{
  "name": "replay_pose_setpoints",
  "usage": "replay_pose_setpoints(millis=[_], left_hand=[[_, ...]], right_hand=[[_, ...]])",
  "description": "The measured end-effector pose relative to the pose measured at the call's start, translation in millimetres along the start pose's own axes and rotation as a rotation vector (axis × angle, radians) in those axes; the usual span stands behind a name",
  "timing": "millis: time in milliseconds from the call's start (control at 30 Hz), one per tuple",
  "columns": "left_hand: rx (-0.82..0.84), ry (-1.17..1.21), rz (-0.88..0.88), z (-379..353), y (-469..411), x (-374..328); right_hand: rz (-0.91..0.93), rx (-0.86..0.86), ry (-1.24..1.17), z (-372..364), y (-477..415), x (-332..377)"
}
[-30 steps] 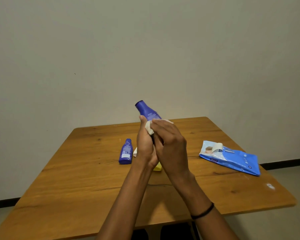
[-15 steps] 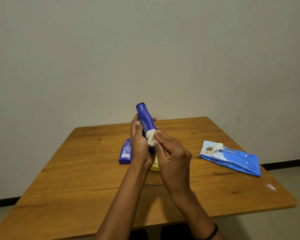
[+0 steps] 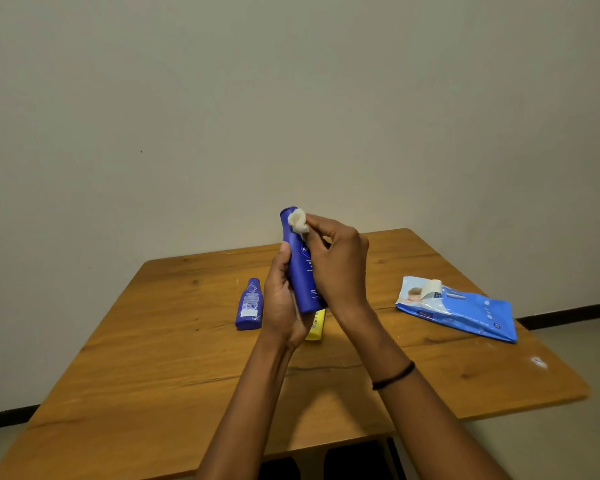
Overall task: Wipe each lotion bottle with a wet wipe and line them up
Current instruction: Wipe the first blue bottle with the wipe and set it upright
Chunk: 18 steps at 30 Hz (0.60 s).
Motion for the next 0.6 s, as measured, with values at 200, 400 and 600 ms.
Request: replay_pose_setpoints(millis=[200, 400, 600], left_hand=[[-0.076, 0.039, 0.008, 6, -3, -11], [-0.107, -0.020, -0.066, 17, -10, -25], [-0.036, 0.007, -0.065, 16, -15, -23]], right_hand=[[0.063, 0.063, 0.041, -2, 19, -10], [0.057, 0.098, 0.109, 9, 74, -17], [-0.089, -0.010, -0.008, 9, 85, -17]])
Point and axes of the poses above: each hand's wrist, its own y-axis away from the middle knuckle, its own z-axis out of the back of the hand, x = y × z, the point moved 3 cm from there along -y, towards the middle knuckle, and after that the axes turned 1 degree about x, right-handed, at the moved point
